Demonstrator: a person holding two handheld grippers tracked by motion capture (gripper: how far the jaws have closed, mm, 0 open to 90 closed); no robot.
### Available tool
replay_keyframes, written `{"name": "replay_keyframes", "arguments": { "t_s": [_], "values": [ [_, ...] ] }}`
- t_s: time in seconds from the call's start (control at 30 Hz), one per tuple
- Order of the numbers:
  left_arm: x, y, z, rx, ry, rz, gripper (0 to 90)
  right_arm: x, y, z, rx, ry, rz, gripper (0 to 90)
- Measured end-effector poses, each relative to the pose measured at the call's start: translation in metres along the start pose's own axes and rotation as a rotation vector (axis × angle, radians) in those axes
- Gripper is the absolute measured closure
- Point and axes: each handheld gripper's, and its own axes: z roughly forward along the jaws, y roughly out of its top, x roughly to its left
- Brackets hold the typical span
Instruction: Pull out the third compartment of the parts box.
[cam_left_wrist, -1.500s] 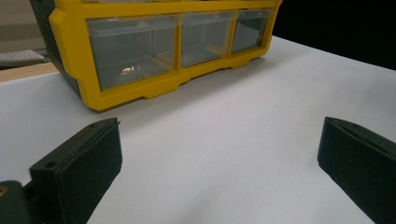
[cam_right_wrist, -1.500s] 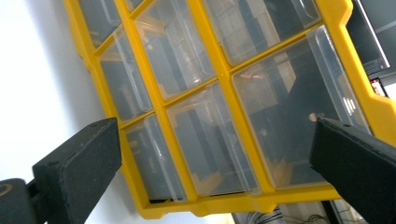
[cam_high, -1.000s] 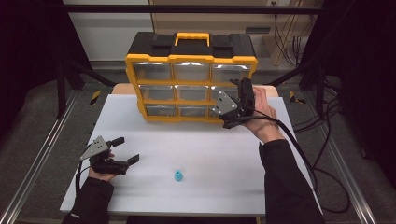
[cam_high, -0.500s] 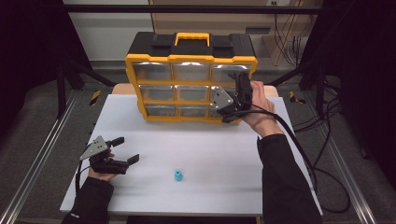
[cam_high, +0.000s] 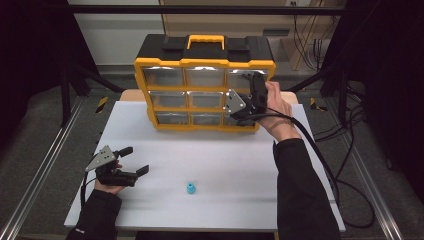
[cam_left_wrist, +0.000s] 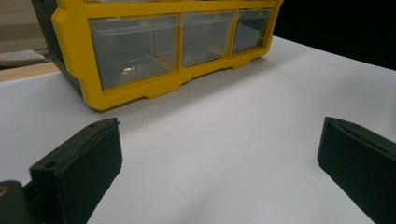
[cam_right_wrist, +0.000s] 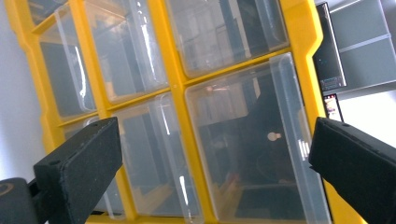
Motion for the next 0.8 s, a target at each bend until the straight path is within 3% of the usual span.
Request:
{"name": "replay_keyframes", "arguments": {
  "t_s": [0.37,0.8],
  "values": [
    [0.0,0.0,0.0,-0.002,0.0,0.002,0.0,-0.003,0.001,0.006,-0.004,-0.043,-0.04,4.1],
    [0.001,0.0,0.0,-0.001,0.001,0.002,0.0,-0.01,-0.004,0.015,0.01,-0.058,-0.078,4.2]
  ]
}}
